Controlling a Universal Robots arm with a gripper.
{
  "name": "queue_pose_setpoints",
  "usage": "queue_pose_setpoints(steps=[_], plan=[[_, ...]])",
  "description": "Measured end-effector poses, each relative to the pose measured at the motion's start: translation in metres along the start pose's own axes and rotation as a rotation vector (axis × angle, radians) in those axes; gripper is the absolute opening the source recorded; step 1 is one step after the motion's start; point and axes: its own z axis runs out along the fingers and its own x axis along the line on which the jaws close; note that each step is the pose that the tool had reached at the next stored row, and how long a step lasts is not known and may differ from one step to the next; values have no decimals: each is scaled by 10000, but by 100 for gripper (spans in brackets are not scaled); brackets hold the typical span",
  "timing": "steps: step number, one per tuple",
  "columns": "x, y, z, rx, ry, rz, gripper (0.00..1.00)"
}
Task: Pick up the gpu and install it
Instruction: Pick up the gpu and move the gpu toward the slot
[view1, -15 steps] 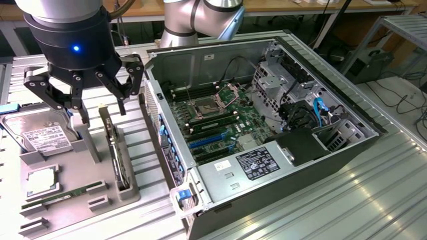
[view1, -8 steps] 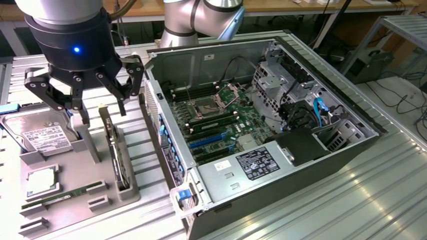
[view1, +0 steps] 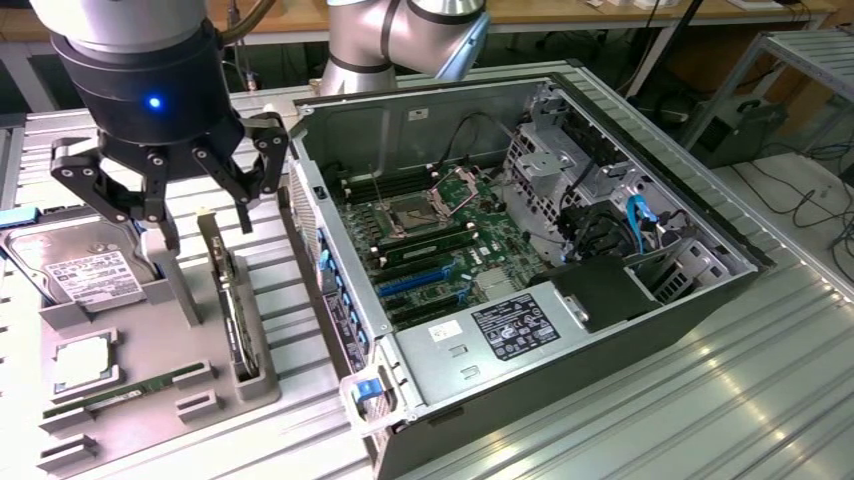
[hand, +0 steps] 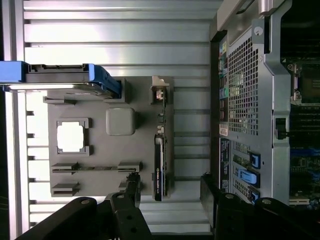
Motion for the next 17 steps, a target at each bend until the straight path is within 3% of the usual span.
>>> queue_pose_setpoints(steps=[17], plan=[[2, -3, 77, 5, -1, 0, 60]])
